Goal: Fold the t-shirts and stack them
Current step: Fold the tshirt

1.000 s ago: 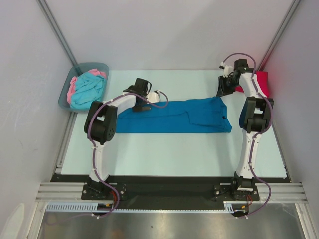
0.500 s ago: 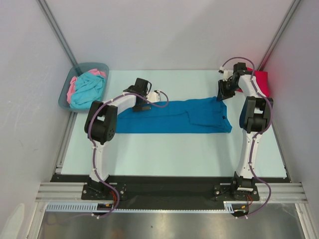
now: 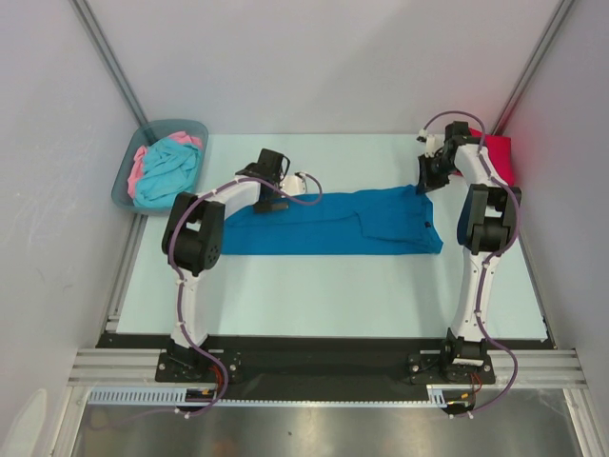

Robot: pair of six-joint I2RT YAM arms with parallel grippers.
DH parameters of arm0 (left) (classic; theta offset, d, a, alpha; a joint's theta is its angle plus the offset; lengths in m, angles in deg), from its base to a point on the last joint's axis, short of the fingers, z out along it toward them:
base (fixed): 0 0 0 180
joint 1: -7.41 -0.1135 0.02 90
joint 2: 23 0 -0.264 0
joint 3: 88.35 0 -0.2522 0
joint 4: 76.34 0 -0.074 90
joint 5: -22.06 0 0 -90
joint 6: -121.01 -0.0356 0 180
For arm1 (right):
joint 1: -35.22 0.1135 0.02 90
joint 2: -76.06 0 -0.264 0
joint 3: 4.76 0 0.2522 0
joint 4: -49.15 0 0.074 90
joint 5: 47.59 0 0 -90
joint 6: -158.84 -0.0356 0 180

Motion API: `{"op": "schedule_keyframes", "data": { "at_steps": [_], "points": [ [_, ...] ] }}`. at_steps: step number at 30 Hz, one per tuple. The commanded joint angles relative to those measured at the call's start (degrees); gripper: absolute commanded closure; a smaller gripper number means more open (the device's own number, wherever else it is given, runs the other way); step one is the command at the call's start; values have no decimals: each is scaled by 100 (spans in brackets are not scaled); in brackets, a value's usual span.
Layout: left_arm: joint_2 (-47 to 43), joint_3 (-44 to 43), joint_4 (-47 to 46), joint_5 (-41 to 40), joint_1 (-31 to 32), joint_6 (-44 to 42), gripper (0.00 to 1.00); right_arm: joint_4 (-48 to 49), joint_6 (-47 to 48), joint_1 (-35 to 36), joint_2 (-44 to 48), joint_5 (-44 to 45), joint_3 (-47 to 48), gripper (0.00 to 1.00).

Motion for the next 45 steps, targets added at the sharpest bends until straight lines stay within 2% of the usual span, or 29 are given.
{"op": "schedule_keyframes", "data": {
  "at_steps": [1,26,29,32,35,39,43,45],
  "points": [
    [77,-207,-4,134,94,163,0,124,75,-28,164,138,-79,100],
    [69,-163,-12,82,155,154,0,300,110,-160,200,525,-106,100],
    [60,-145,-12,55,155,128,0,282,127,-151,226,648,-132,77],
    [33,-110,-21,47,155,101,0,273,154,-168,366,806,-141,72],
    [-10,-75,-47,29,138,84,0,229,197,-204,778,667,-228,72],
    [-116,4,-74,29,138,14,0,422,513,-55,1657,586,-991,71],
    [-274,180,-100,55,146,-74,0,783,1242,349,2641,1052,-2570,71],
    [-379,302,-153,47,146,-145,0,713,1638,604,3072,1114,-2934,71]
  ]
}}
